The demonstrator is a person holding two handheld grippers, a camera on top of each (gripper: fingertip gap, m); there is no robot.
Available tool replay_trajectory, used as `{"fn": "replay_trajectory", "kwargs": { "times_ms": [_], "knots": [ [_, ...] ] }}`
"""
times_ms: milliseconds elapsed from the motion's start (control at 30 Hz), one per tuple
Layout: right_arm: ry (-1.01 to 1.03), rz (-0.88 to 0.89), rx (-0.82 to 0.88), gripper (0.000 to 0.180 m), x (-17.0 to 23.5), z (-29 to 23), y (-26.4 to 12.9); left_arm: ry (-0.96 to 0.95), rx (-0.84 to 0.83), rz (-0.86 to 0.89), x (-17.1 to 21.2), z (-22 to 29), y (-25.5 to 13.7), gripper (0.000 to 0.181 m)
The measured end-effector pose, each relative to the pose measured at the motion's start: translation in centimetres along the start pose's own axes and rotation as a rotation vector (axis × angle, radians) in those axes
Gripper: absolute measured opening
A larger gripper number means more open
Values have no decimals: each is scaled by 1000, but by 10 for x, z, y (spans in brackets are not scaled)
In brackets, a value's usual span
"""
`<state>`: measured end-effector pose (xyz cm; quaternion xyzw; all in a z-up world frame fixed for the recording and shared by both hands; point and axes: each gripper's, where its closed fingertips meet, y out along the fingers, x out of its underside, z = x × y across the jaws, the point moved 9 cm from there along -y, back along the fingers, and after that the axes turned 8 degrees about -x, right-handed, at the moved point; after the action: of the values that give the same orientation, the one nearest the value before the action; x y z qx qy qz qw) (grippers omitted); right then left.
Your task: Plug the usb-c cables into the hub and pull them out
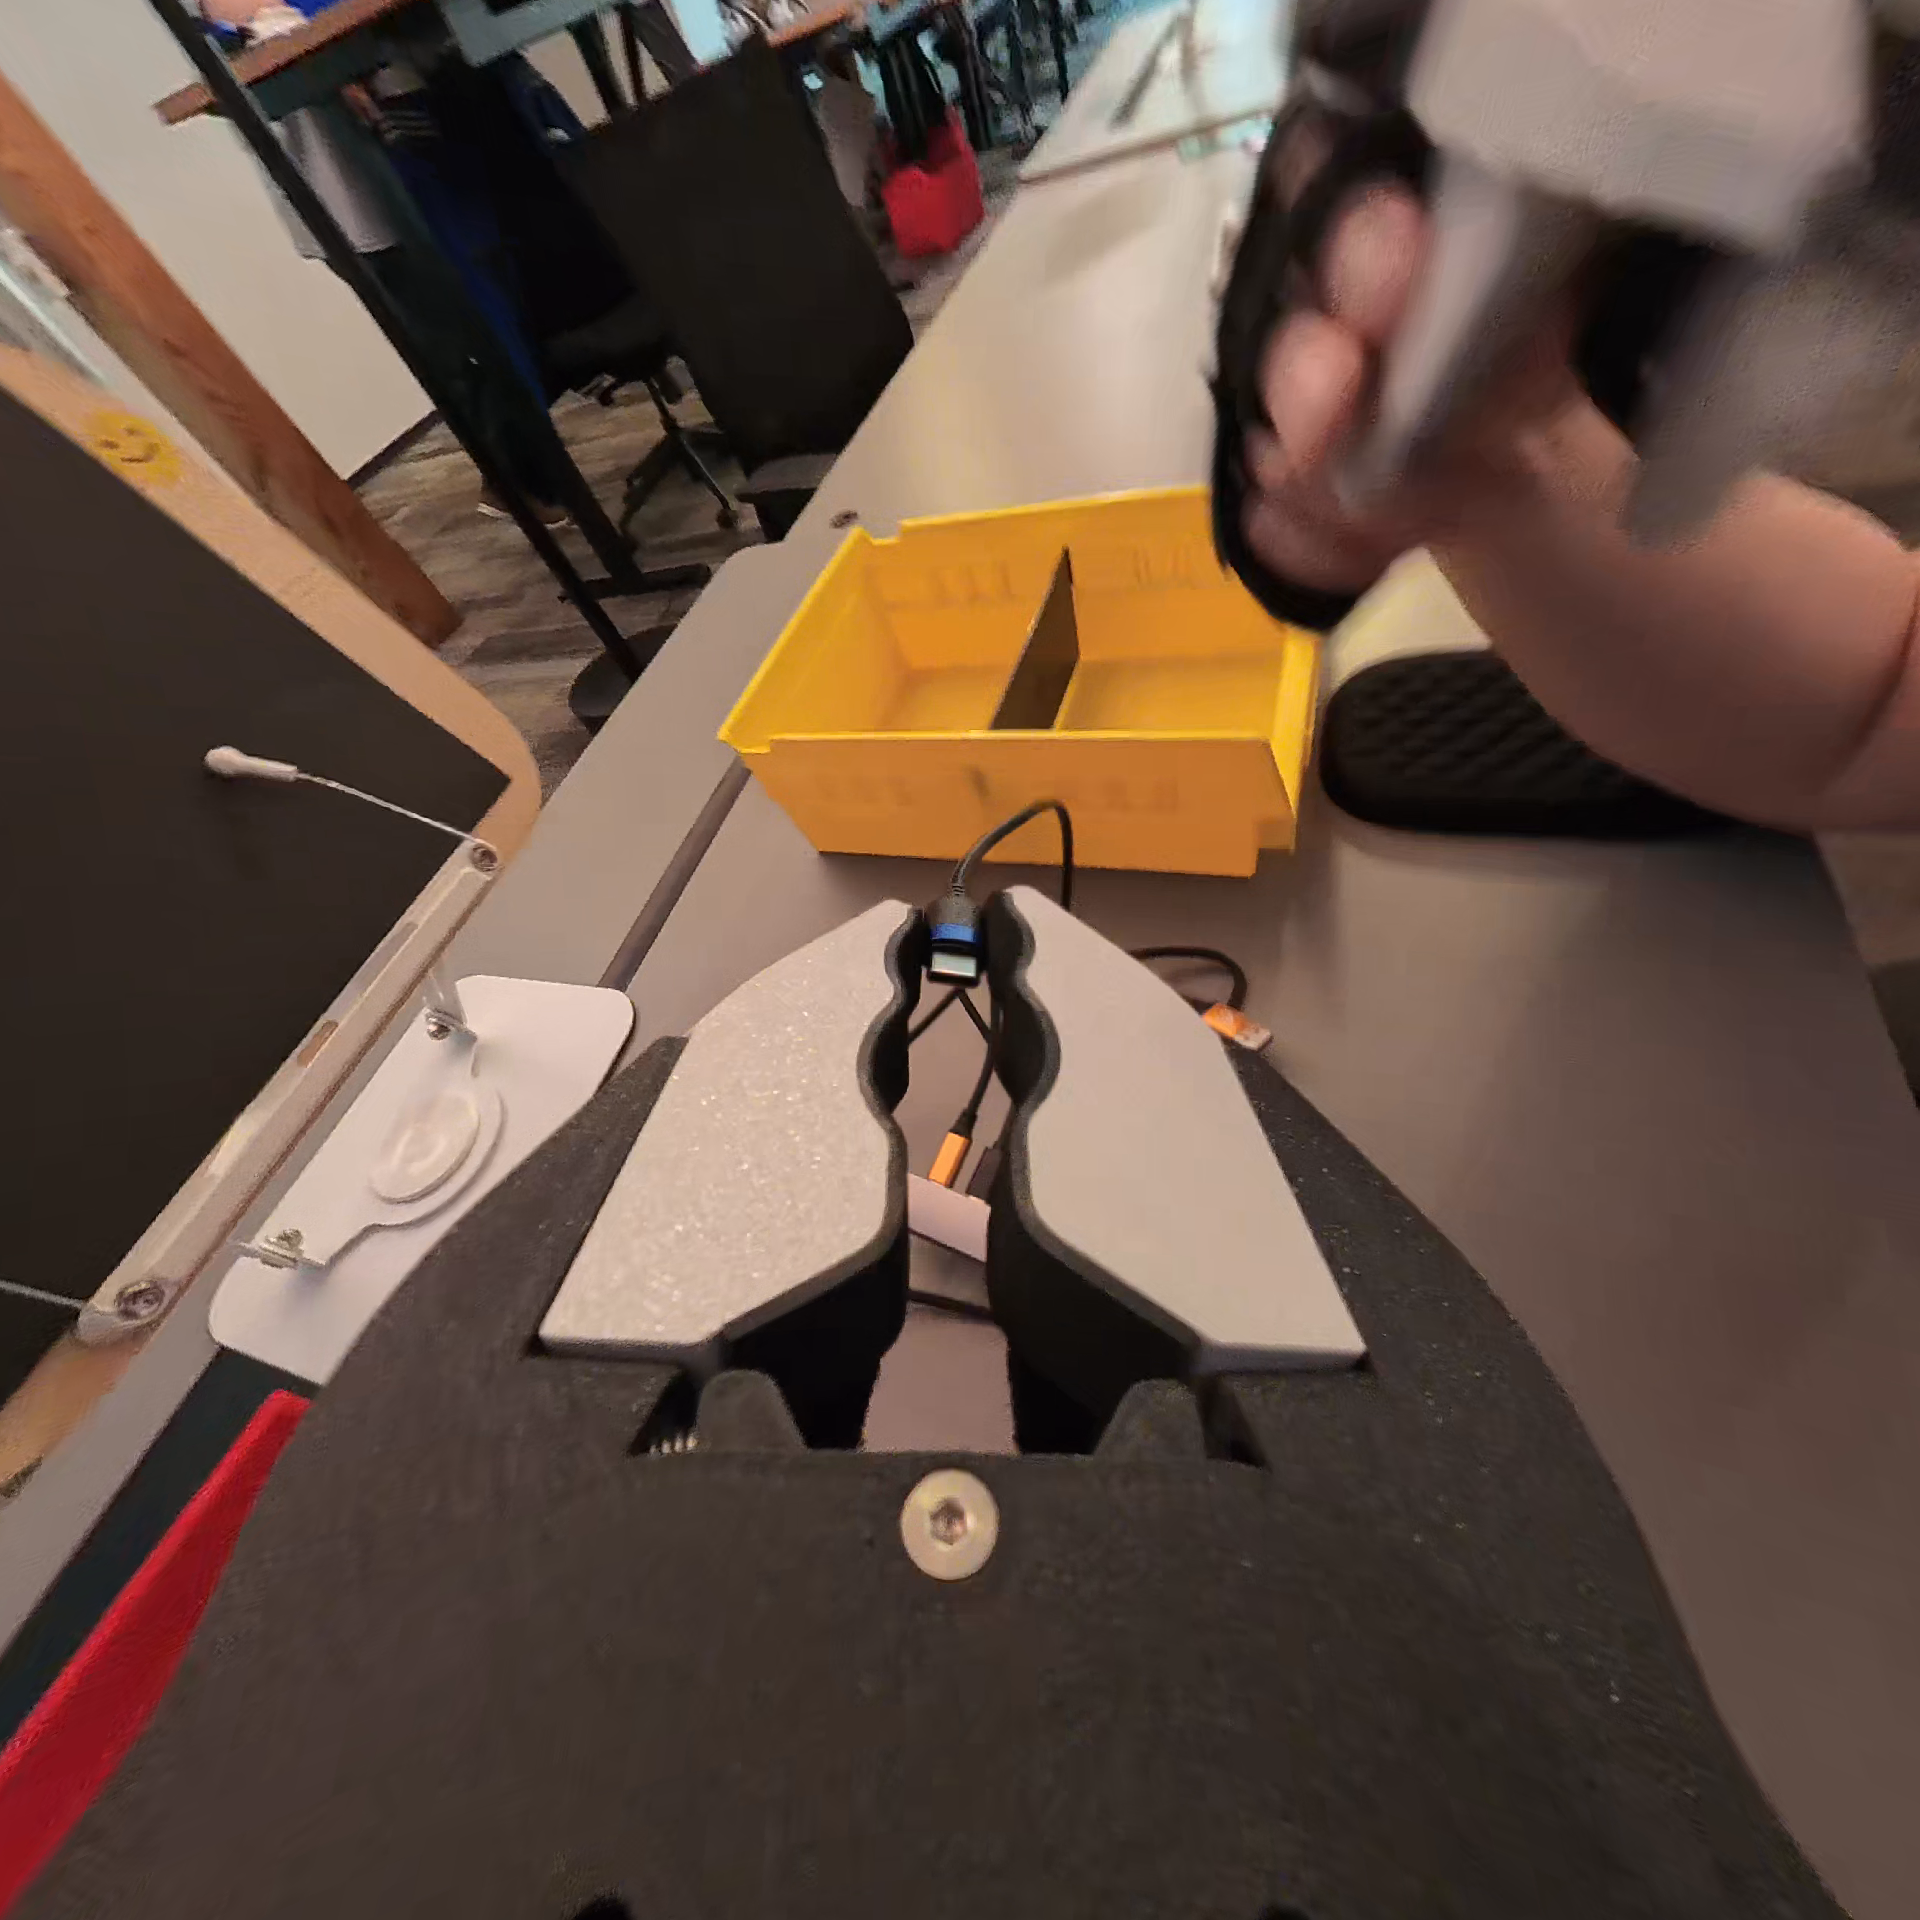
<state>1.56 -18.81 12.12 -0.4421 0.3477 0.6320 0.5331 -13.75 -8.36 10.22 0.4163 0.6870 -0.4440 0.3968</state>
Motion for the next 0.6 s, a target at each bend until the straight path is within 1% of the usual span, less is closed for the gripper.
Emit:
{"fn": "replay_trajectory", "kwargs": {
  "times_ms": [100, 167, 200, 267, 333, 367, 433, 533, 600],
  "knots": [
    [152, -92, -97, 45, 49, 10, 47, -99, -3, 53, -1, -9, -9, 10],
    [239, -128, -103, 43, 81, 16, 66, -136, 5, 85, -3, -12, -15, 11],
    [276, -125, -74, 42, 93, 19, 70, -140, 10, 100, -4, -13, -18, 11],
    [309, -120, 94, 42, 112, 32, 70, -150, 20, 123, -7, -13, -25, 11],
    [311, -104, 331, 43, 126, 46, 59, -148, 41, 142, -10, -10, -29, 11],
    [304, -70, 427, 45, 129, 51, 50, -142, 61, 147, -12, -7, -31, 11],
    [264, 44, 515, 47, 127, 55, 35, -123, 99, 143, -15, -1, -30, 11],
    [62, 235, 530, 44, 107, 47, 13, -96, 122, 115, -15, 4, -27, 11],
    [-90, 338, 475, 34, 90, 35, 3, -86, 129, 107, -16, 6, -25, 12]
  ]
}}
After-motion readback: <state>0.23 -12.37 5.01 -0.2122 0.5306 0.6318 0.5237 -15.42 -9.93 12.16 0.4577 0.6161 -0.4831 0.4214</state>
